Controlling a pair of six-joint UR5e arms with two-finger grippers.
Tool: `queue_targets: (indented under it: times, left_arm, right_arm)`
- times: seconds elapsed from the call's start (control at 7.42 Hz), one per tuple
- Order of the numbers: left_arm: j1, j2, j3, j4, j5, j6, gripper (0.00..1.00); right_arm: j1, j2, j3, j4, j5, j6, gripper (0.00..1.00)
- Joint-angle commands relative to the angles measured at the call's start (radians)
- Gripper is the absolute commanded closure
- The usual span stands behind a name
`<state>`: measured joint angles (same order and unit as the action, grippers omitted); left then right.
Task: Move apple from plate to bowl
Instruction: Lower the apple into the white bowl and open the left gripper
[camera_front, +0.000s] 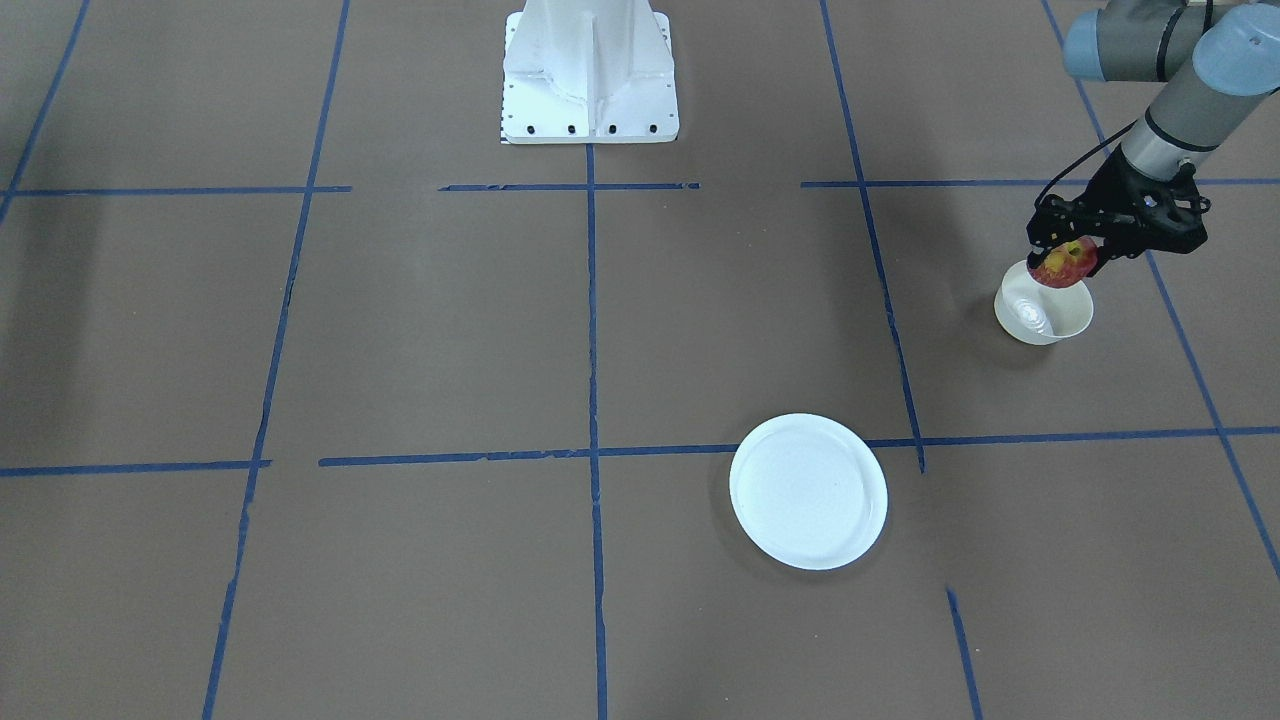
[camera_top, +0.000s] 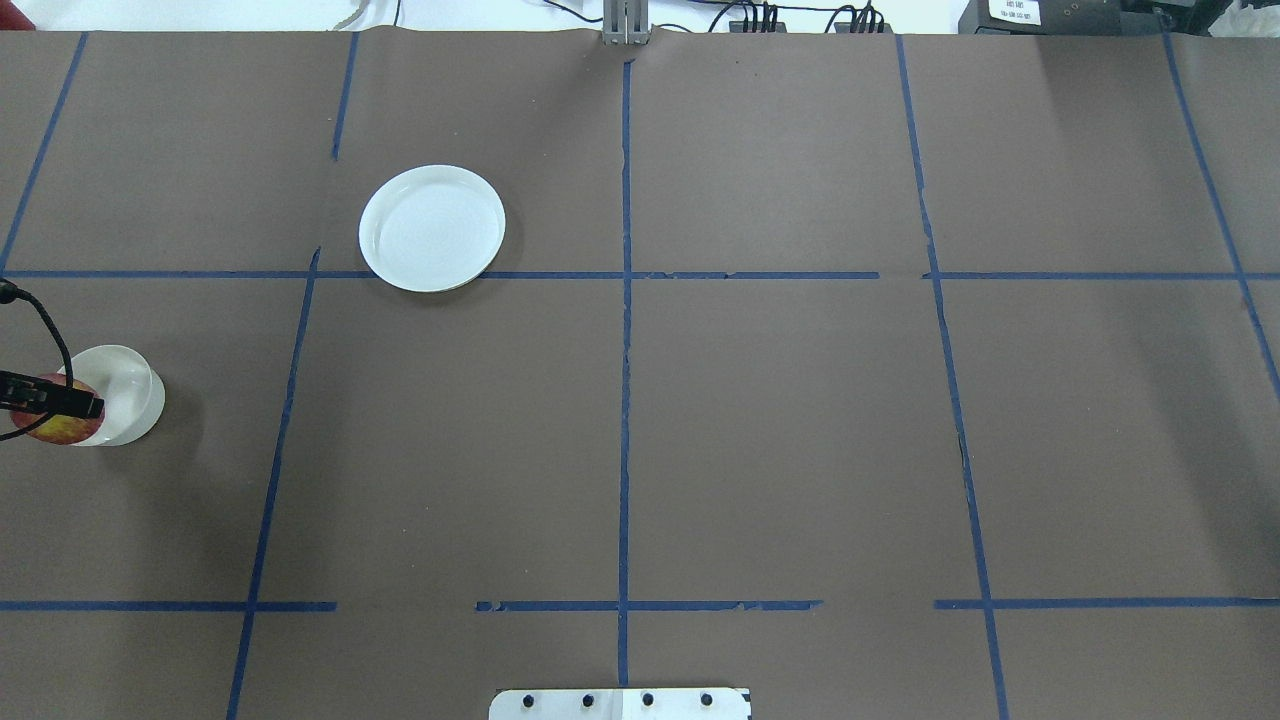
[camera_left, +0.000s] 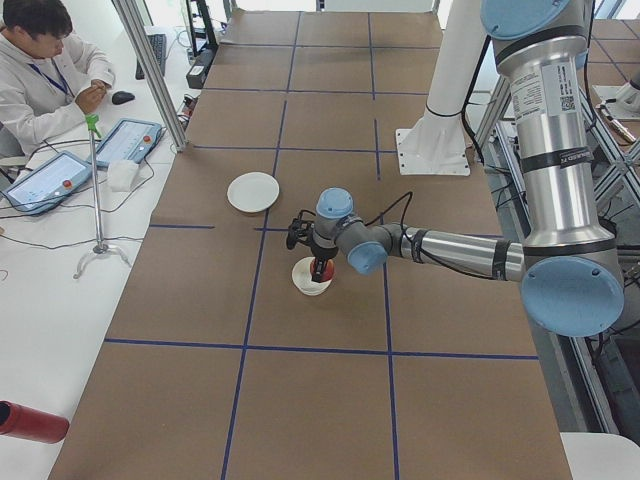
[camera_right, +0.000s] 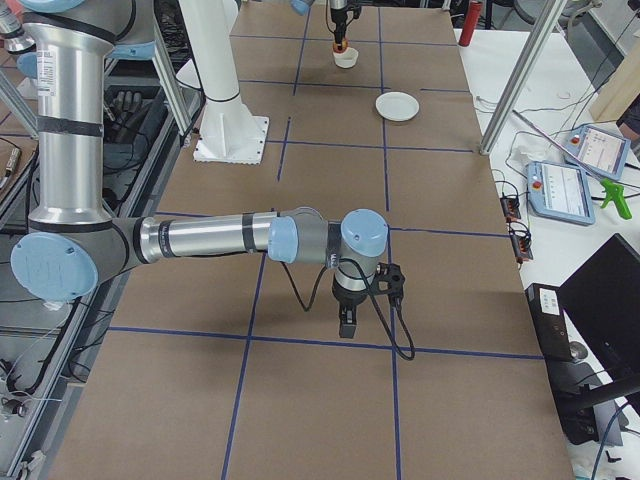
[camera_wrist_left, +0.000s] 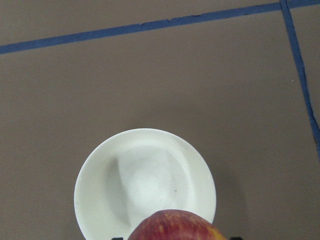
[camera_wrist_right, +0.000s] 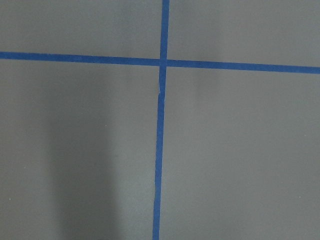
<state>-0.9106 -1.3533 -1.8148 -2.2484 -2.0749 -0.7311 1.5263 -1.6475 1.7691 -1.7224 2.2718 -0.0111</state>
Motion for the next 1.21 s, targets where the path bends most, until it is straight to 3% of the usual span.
queue_targets:
  times: [0.0, 0.27, 0.54, 0.81, 1.08]
  left_arm:
    - [0.002, -0.030, 0.055, -0.014, 0.003, -0.001, 1.00]
    - [0.004, -0.043, 0.066, -0.014, 0.001, -0.004, 1.00]
    - [0.004, -0.094, 0.109, -0.013, 0.002, -0.005, 0.65]
    - [0.001, -0.095, 0.114, -0.011, 0.003, -0.004, 0.00]
    - [-0.004, -0.086, 0.097, -0.004, -0.004, -0.005, 0.00]
  right_arm:
    - [0.000, 0.000, 0.001, 0.000, 0.000, 0.000, 0.00]
    - [0.000, 0.000, 0.000, 0.000, 0.000, 0.000, 0.00]
    - [0.000, 0.000, 0.001, 0.000, 0.000, 0.000, 0.00]
    - [0.000, 0.000, 0.001, 0.000, 0.000, 0.000, 0.00]
    - [0.000, 0.000, 0.001, 0.000, 0.000, 0.000, 0.00]
